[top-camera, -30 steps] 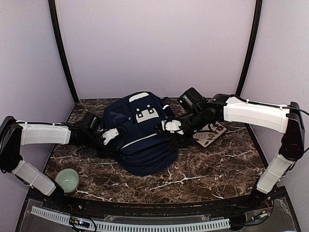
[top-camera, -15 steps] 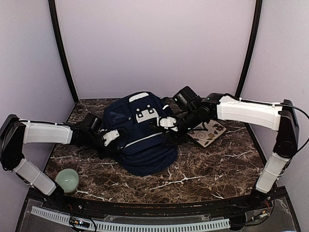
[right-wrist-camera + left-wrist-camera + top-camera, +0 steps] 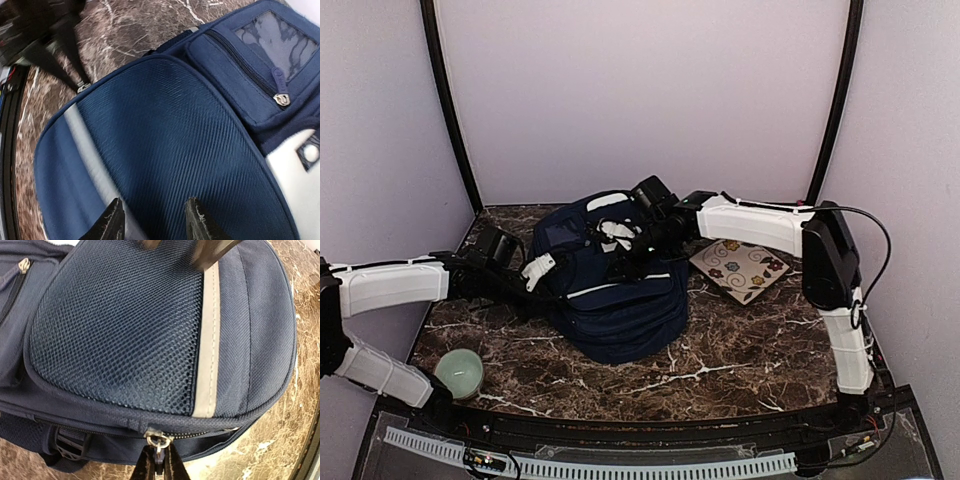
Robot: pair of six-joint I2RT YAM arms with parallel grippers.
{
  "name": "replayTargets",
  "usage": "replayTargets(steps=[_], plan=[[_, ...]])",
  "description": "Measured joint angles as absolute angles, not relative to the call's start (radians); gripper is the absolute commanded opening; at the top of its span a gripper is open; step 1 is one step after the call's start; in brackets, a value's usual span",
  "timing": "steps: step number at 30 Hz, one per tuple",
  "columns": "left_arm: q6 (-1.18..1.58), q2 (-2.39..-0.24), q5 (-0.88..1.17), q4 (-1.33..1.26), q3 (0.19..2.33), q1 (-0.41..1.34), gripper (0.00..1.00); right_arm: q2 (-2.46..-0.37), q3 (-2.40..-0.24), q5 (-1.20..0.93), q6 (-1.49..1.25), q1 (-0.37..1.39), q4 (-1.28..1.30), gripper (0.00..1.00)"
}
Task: Pack the student bag
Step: Zip the upper front pocket of the bag in the student bag.
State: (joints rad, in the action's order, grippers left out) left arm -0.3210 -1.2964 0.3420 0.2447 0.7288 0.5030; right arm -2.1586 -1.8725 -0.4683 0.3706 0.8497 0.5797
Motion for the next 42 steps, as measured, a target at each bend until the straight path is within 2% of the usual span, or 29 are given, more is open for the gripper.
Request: replayTargets(steps=[7,16,33,37,42], plan=[[-0.267,-1.291,0.328,0.294,0.731,0.522,0.00,-2.354,-2.070,-0.567,0.220,0.859,0.579,0.42],[-0.196,-1.300,0.269,0.346,0.751,0.620,0.00,-2.423,-2.114,-0.627,0.135,0.888,0.538,0.42],[-0.137,-1.518,0.286,0.354,0.889,0.810,0.03,-2.467,-2.143,-0.656,0.070,0.888,0.495,0.41],[-0.133,-1.604,0.307,0.338,0.947,0.832,0.06,-2.469,-2.144,-0.659,0.068,0.887,0.496,0.41],[-0.126,-1.662,0.329,0.311,0.997,0.853,0.21,-2.469,-2.144,-0.684,0.065,0.872,0.503,0.41]])
